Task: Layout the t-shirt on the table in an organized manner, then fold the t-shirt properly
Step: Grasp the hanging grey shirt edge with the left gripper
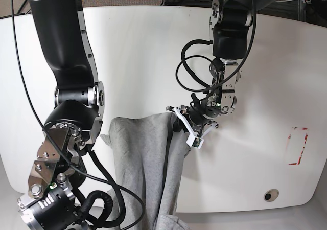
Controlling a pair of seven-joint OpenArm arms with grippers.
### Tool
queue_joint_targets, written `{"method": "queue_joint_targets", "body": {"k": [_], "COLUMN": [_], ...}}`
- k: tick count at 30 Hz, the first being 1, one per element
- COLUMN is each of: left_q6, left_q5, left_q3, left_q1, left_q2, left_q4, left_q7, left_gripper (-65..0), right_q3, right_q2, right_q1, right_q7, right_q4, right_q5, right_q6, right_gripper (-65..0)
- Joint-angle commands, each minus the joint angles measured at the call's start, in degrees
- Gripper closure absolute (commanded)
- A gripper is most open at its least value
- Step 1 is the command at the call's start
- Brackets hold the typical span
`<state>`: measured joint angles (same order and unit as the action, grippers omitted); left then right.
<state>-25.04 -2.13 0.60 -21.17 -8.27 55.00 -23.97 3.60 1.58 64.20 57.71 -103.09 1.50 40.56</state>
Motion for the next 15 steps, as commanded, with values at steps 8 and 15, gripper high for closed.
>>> {"method": "queue_joint_targets", "body": {"k": [8, 15], "left_q6": [0.47, 1.52], "left_q5": [-0.9, -0.9], "left_q3": [0.15, 0.23], "left_q1": [-0.24, 2.93], "left_q2": [0.23, 0.76], "left_q4": [6.67, 18.62], "left_q7": [-0.43, -5.62], "left_gripper": [-3.1, -3.1], "right_q3": [-0.21, -0.3], "right_q2": [-0.05, 1.71], "right_q1": [0.89, -1.48], "right_q7": [-1.67, -0.79], "right_q4": [-1.83, -3.68], "right_q5": [-0.05, -0.05], "right_q6": [-0.69, -0.69], "right_gripper": [0.0, 0.0]}}
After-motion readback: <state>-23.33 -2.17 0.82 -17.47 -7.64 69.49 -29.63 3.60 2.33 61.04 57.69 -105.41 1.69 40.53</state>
